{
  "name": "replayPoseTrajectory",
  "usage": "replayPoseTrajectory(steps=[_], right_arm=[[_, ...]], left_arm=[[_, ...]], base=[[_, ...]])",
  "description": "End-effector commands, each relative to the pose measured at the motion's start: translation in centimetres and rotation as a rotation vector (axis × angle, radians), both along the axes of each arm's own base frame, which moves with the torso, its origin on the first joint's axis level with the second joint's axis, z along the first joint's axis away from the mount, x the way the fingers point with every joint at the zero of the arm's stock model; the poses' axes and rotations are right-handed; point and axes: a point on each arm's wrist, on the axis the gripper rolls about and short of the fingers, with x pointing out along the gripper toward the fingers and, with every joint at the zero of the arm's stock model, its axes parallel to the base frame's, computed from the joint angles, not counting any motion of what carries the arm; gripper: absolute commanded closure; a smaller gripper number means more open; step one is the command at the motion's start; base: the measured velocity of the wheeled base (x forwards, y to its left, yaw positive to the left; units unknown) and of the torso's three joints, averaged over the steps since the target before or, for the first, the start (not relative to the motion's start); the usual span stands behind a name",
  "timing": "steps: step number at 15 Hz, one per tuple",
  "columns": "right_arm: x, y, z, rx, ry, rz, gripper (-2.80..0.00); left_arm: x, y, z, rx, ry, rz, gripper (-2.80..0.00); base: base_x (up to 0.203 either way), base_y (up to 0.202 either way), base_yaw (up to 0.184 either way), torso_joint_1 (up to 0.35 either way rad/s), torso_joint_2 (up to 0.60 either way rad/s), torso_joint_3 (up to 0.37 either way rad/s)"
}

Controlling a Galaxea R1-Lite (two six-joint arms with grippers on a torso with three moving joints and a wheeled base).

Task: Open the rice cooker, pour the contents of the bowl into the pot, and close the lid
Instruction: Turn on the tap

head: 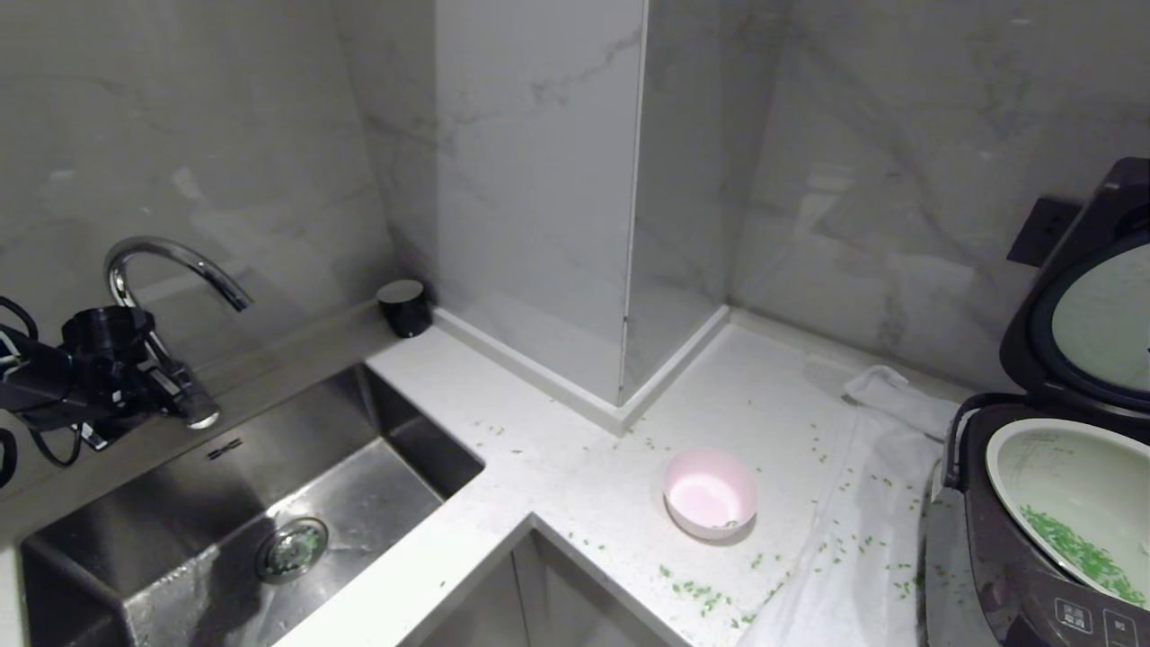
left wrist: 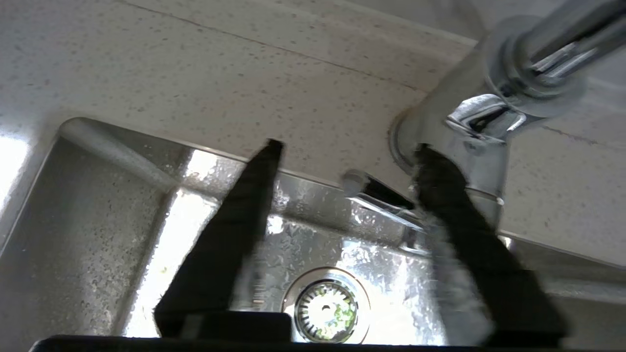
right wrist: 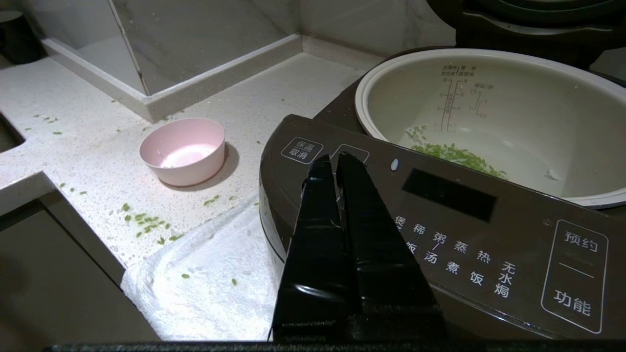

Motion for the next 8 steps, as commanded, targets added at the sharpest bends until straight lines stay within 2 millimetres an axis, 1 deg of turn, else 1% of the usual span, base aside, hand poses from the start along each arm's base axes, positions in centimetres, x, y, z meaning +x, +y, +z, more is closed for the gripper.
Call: replayPoseTrajectory(steps=[1, 8], right_arm=[[0.01, 0.00, -0.04, 0.000, 0.001, 0.000, 0.00], [0.01, 0.00, -0.04, -0.001, 0.001, 0.000, 0.00]], left_arm=[[-0.01, 0.06, 0.14, 0.002, -0.007, 0.005, 0.00], [-0.18, 0.00, 0.12, 0.003, -0.001, 0.012, 0.00]], base=[[0.000, 0.000, 0.000, 0.000, 0.00, 0.000], [0.000, 0.000, 0.000, 0.000, 0.00, 0.000]])
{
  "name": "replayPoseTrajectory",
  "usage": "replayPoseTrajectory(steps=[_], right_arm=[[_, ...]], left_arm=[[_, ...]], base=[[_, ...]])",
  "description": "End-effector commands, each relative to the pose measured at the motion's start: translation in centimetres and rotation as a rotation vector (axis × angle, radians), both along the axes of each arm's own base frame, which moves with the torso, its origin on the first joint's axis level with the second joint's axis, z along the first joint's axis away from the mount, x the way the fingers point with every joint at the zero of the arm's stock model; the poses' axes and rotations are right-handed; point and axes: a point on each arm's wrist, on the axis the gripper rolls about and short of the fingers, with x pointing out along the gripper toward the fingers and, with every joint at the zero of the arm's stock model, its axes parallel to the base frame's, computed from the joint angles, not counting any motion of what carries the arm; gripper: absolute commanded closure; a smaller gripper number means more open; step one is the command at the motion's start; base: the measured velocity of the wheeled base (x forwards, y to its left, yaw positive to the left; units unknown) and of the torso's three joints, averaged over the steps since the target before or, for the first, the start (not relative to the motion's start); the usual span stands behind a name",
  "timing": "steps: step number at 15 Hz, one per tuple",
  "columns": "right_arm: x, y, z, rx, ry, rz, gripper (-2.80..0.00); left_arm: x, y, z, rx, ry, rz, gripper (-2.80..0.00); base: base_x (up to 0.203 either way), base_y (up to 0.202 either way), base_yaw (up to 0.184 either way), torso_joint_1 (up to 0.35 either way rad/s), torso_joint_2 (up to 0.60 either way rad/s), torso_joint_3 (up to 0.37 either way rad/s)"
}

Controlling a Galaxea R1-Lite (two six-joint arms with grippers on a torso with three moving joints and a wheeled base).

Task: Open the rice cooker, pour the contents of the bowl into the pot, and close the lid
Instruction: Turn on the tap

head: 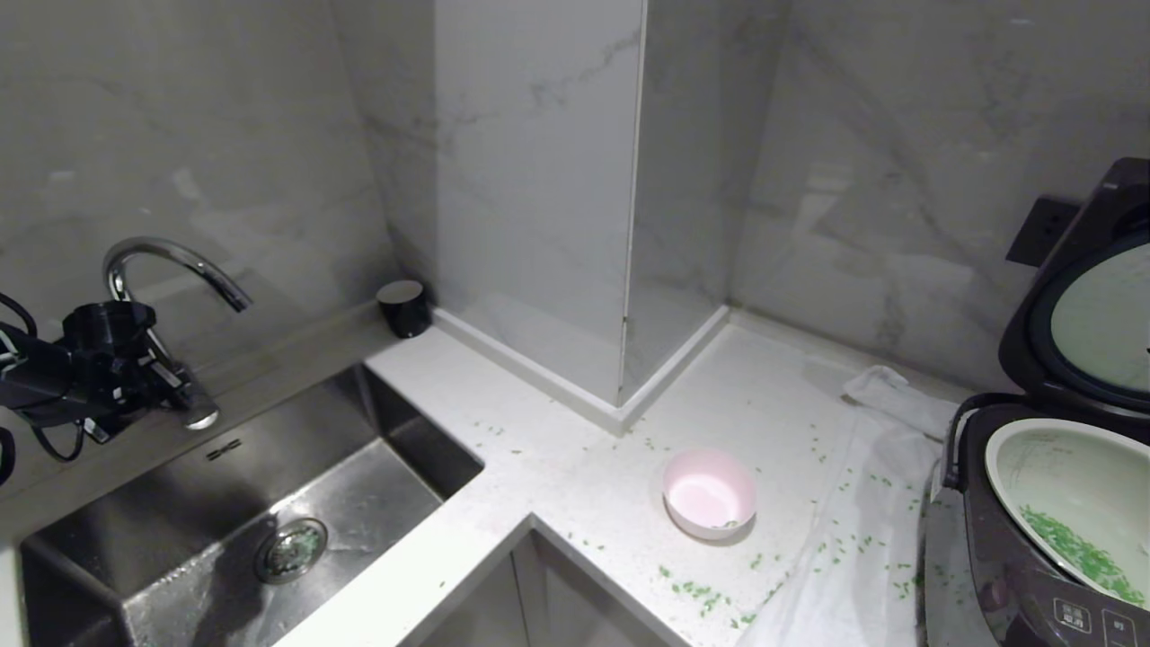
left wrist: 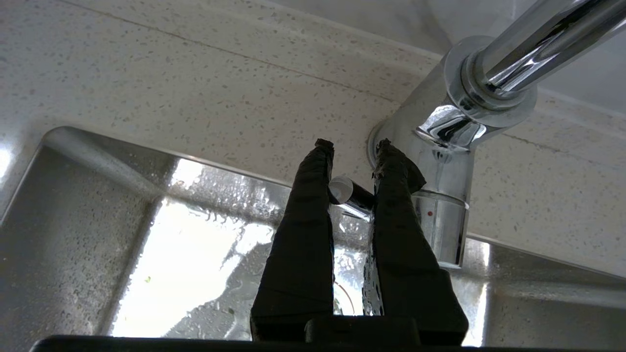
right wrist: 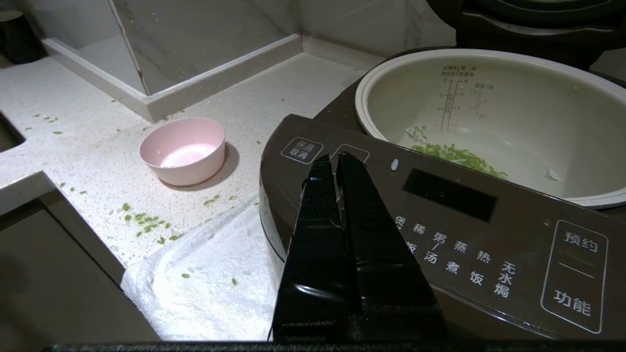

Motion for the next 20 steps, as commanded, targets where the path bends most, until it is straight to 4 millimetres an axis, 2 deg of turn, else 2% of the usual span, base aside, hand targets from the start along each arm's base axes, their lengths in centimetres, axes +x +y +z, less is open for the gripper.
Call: replayPoseTrajectory(steps=[1, 20], right_arm=[[0.01, 0.00, -0.04, 0.000, 0.001, 0.000, 0.00], [0.01, 0.00, -0.04, 0.002, 0.001, 0.000, 0.00]], left_arm=[[-0.13, -0.03, -0.14, -0.002, 0.008, 0.006, 0.00], [-0.32, -0.67, 0.11, -0.005, 0.015, -0.005, 0.00]], base=[[0.000, 0.000, 0.000, 0.000, 0.00, 0.000], [0.000, 0.000, 0.000, 0.000, 0.00, 0.000]])
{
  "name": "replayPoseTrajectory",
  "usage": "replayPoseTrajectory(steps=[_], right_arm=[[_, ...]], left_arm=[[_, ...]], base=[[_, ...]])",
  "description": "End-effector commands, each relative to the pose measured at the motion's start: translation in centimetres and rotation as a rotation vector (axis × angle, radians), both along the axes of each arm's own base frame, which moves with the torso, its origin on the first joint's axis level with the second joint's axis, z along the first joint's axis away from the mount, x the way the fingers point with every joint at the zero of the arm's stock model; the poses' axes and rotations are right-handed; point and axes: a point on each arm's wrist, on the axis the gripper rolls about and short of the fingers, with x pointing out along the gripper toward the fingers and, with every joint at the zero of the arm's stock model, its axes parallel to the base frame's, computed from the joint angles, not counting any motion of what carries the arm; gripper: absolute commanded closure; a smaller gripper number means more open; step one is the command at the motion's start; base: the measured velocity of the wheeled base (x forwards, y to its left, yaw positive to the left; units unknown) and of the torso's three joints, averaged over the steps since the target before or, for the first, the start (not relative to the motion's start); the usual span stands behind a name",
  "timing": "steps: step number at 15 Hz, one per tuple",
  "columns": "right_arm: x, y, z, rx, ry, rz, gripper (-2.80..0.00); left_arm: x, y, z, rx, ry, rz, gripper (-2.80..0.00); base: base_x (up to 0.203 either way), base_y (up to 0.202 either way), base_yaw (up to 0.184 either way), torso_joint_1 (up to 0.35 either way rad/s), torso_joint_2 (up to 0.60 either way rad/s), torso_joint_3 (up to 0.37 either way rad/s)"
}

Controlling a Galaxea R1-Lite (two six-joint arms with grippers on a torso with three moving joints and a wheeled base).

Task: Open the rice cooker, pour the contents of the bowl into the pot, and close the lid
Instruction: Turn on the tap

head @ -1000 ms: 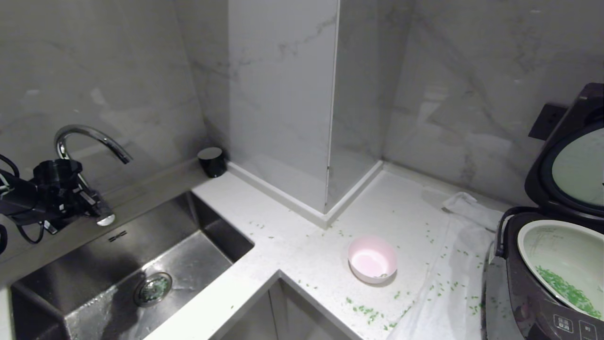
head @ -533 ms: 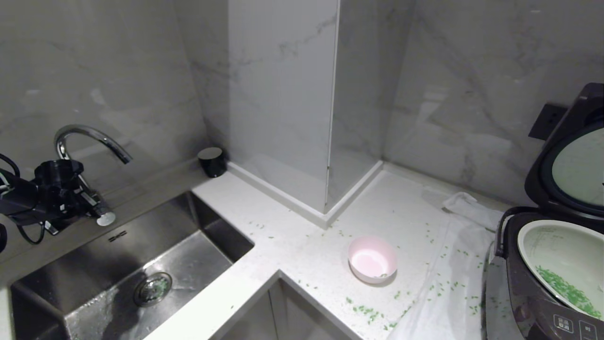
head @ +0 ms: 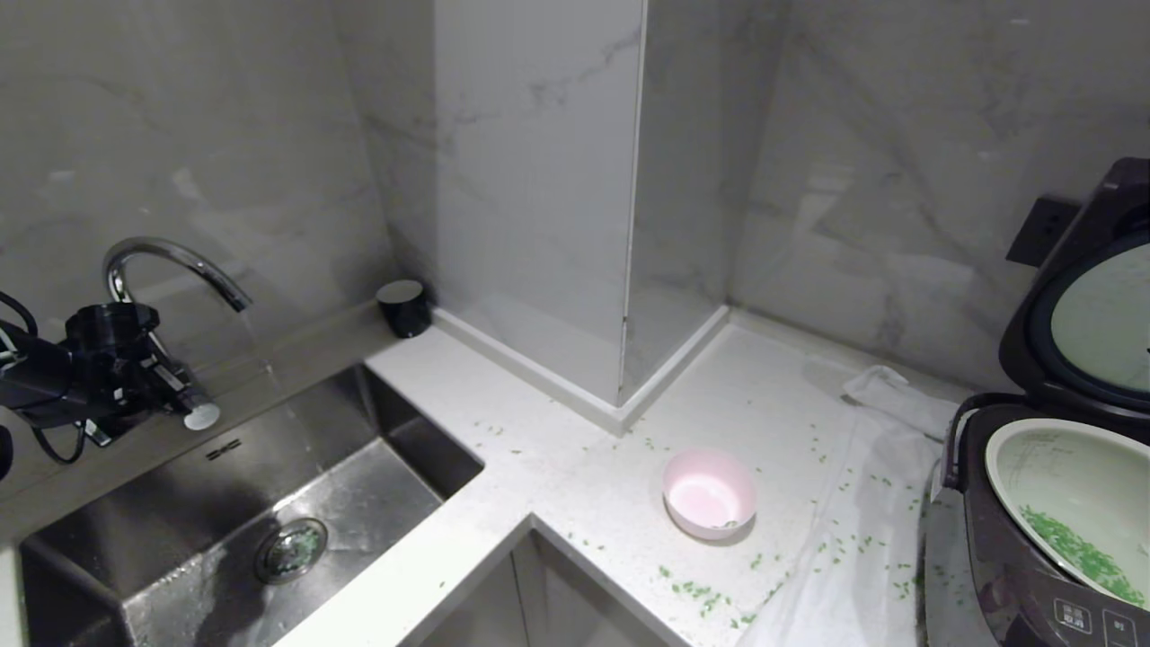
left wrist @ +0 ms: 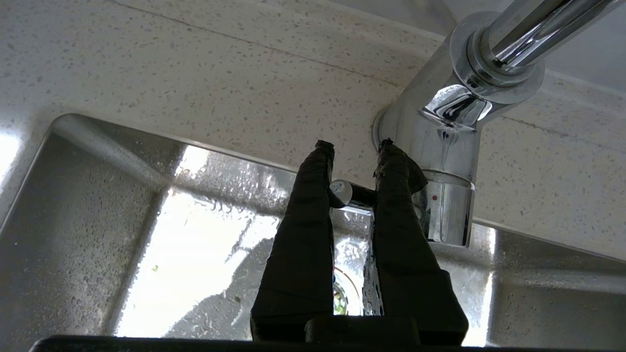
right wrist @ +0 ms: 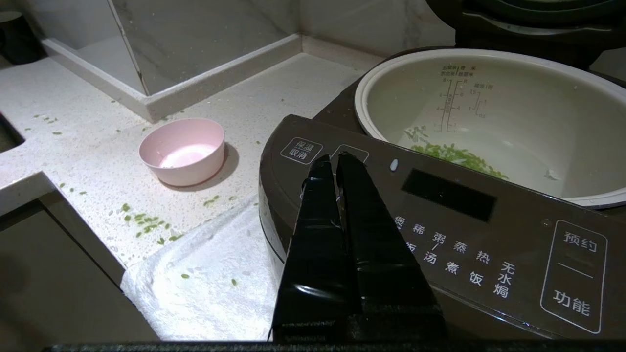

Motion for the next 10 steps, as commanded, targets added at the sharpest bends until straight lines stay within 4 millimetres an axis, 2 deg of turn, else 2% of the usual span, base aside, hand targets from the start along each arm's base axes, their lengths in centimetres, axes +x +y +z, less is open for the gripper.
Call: replayPoseTrajectory(steps=[1, 6, 7, 10], right_arm=[[0.01, 0.00, -0.04, 0.001, 0.001, 0.000, 0.00], [0.01, 0.00, -0.04, 0.000, 0.001, 0.000, 0.00], [0.01, 0.00, -0.04, 0.000, 0.001, 0.000, 0.00], [0.01, 0.00, -0.04, 0.001, 0.001, 0.000, 0.00]], left_arm=[[0.04, 0.20, -0.06, 0.001, -0.005, 0.007, 0.00], [0.00, 0.24, 0.11, 0.000, -0.002, 0.006, 0.00], [0.02, 0.19, 0.12, 0.001, -0.001, 0.006, -2.80], [0.02, 0.19, 0.20, 0.001, -0.005, 0.006, -2.80]], base=[[0.000, 0.000, 0.000, 0.000, 0.00, 0.000], [0.000, 0.000, 0.000, 0.000, 0.00, 0.000], [0.000, 0.000, 0.000, 0.000, 0.00, 0.000], [0.000, 0.000, 0.000, 0.000, 0.00, 0.000]])
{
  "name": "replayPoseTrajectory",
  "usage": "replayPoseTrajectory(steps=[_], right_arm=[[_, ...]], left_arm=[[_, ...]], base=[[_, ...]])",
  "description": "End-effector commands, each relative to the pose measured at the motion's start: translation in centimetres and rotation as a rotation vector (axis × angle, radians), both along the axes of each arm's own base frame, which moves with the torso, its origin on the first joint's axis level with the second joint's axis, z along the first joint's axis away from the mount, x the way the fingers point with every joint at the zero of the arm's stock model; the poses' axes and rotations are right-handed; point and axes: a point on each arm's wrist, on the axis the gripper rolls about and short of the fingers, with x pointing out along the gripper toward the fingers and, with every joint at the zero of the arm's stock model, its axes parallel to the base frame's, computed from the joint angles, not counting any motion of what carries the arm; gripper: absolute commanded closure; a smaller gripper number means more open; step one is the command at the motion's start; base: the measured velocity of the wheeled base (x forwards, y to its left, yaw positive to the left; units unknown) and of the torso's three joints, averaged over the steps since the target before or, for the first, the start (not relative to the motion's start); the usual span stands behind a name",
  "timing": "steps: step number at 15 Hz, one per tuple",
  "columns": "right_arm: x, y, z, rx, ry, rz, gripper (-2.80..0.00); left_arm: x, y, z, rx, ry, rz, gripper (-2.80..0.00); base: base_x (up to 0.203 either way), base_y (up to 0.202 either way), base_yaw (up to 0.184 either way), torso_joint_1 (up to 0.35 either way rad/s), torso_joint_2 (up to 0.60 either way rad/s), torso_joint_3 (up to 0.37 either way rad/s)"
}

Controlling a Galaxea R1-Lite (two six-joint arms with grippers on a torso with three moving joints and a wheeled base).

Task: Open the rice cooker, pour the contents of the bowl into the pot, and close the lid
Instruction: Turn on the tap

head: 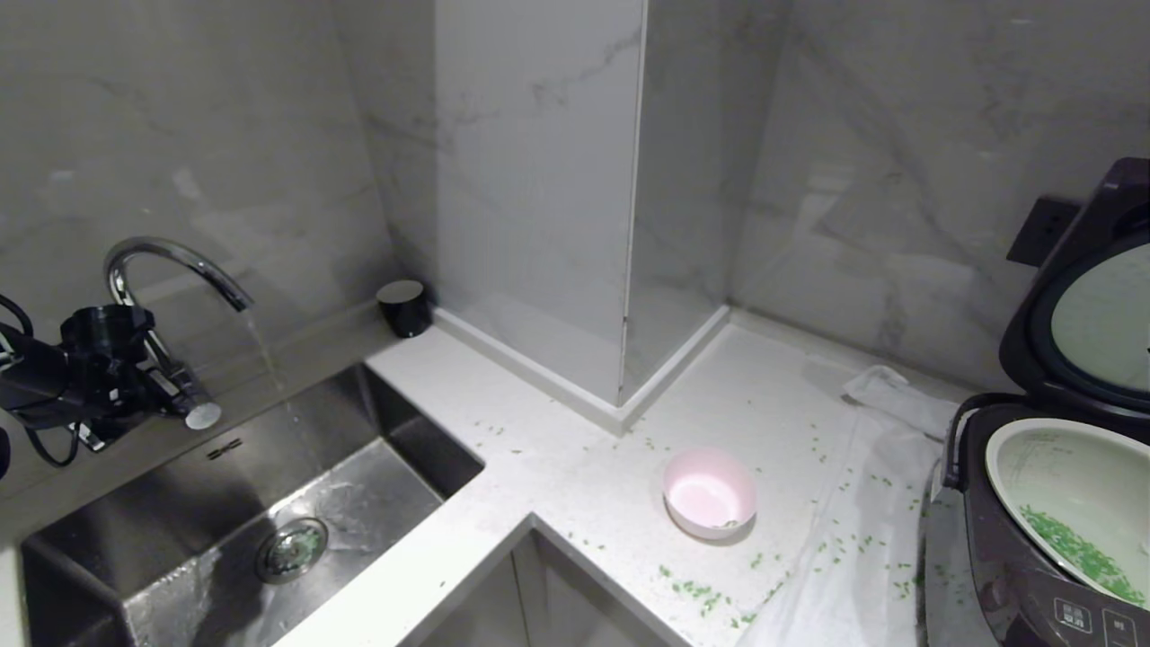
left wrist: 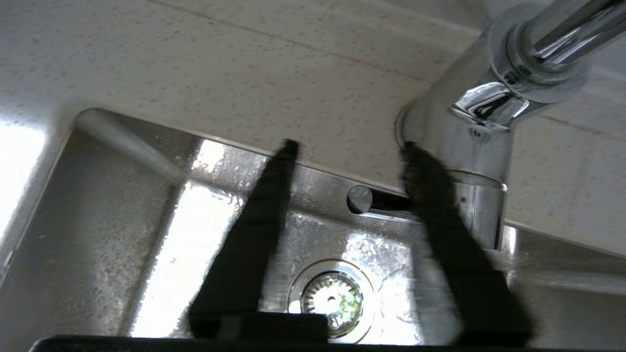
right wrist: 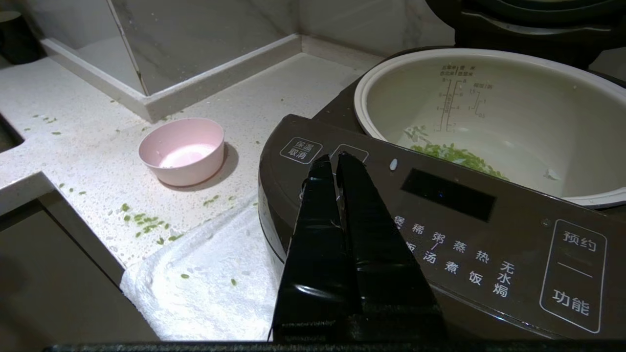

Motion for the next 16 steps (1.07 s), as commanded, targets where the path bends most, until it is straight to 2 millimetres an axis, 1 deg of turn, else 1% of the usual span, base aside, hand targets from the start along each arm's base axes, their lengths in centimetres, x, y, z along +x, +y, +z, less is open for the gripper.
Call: replayPoseTrajectory(steps=[1, 4, 7, 9, 11, 13, 15, 16], right_arm=[[0.0, 0.0, 0.0, 0.000, 0.001, 0.000, 0.00], [0.0, 0.0, 0.0, 0.000, 0.000, 0.000, 0.00], [0.0, 0.0, 0.0, 0.001, 0.000, 0.000, 0.00], [0.0, 0.0, 0.0, 0.000, 0.001, 0.000, 0.00], [0.0, 0.0, 0.0, 0.001, 0.001, 0.000, 0.00], [0.0, 0.0, 0.0, 0.001, 0.001, 0.000, 0.00], [0.0, 0.0, 0.0, 0.001, 0.001, 0.000, 0.00], [0.0, 0.0, 0.0, 0.000, 0.001, 0.000, 0.00]], left_arm=[[0.1, -0.1, 0.3, 0.000, -0.018, 0.001, -2.80], [0.0, -0.1, 0.5, 0.001, -0.022, 0.002, -2.80], [-0.6, 0.0, 1.8, 0.009, -0.043, 0.010, -2.80], [-2.0, -0.3, 3.0, -0.006, -0.027, 0.011, -2.80], [-3.4, -1.0, 3.4, -0.023, 0.000, 0.007, -2.80], [-4.8, -2.0, 3.7, -0.045, 0.019, -0.015, -2.80], [-6.3, -3.4, 4.0, -0.076, 0.036, -0.055, -2.80], [-7.0, -4.1, 4.6, -0.083, 0.034, -0.074, -2.80]], base=[[0.000, 0.000, 0.000, 0.000, 0.00, 0.000], [0.000, 0.000, 0.000, 0.000, 0.00, 0.000], [0.000, 0.000, 0.000, 0.000, 0.00, 0.000], [0.000, 0.000, 0.000, 0.000, 0.00, 0.000], [0.000, 0.000, 0.000, 0.000, 0.00, 0.000], [0.000, 0.000, 0.000, 0.000, 0.00, 0.000], [0.000, 0.000, 0.000, 0.000, 0.00, 0.000], [0.000, 0.000, 0.000, 0.000, 0.00, 0.000]])
